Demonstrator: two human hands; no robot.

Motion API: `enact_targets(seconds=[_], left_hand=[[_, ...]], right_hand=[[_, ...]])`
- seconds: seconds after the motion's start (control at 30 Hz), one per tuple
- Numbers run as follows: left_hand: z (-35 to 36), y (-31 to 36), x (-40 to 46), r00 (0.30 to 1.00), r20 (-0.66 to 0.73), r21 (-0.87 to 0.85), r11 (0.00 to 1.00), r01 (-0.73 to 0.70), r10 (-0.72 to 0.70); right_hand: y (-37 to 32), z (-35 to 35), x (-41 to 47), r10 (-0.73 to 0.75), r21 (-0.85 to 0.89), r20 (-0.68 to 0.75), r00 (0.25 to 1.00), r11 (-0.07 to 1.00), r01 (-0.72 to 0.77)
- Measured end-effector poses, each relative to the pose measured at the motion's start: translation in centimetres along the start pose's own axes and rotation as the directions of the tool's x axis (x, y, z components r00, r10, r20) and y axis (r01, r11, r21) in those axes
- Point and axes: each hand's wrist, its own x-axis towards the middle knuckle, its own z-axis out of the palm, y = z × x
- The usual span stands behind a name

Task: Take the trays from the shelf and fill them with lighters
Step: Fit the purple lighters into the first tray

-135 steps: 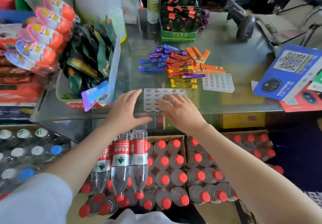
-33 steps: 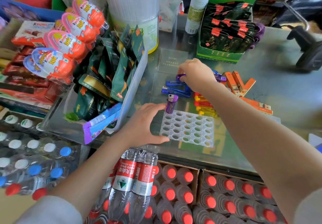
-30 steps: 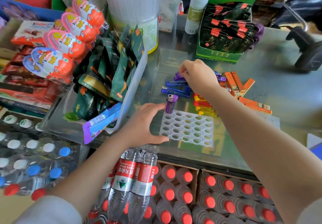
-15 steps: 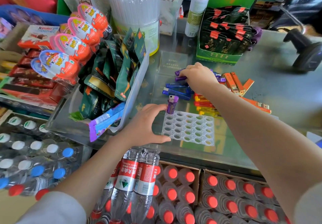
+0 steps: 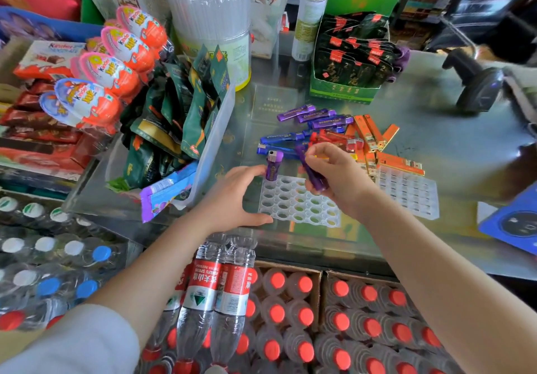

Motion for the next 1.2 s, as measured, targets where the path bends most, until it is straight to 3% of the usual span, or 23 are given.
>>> enact_targets(seconds=[0.07, 0.17, 0.23, 0.3, 0.47, 0.6, 0.8, 1.2], left_hand=[[0.3, 0.4, -0.4, 1.000, -0.007, -0.007, 1.000, 0.013, -0.013], [0.9, 1.1, -1.3, 0.998, -0.065, -0.018, 1.000, 0.026, -0.027], [1.3, 1.4, -1.7, 0.994, -0.104, -0.010, 1.000, 0.019, -0.020], [1.6, 1.6, -2.0, 0.992, -0.126, -0.002, 1.000, 0.012, -0.013], [1.6, 1.8, -2.0, 0.990, -0.143, 0.010, 1.000, 0.005, -0.004], [1.4, 1.6, -1.9, 0.992, -0.125, 0.012, 1.000, 0.019, -0.017], [1.2, 1.3, -1.7, 0.997, -0.067, -0.017, 1.000, 0.024, -0.025], [0.9, 1.0, -0.9, 0.999, -0.042, -0.024, 1.000, 0.020, -0.021]], right_hand=[[0.5, 0.1, -1.2, 0.087, 0.087, 0.066, 0.994, 0.992, -0.092], [1.1, 0.3, -2.9, 0.103, 0.173, 0.163, 0.981, 0.976, -0.131], [1.6, 0.7, -3.7, 0.063, 0.072, 0.133, 0.989, 0.995, -0.073], [2.2, 1.6, -4.0, -0.022, -0.139, 0.046, 0.999, 0.990, 0.028], [2.7, 3.8, -4.2, -0.295, -0.507, -0.072, 0.953, 0.834, 0.219], [2.7, 4.1, -3.9, -0.343, -0.589, -0.108, 0.933, 0.779, 0.218], [2.3, 3.7, -3.4, -0.382, -0.705, 0.030, 0.924, 0.647, 0.290], [2.2, 4.6, -2.1, -0.504, -0.754, 0.085, 0.859, 0.531, 0.386]])
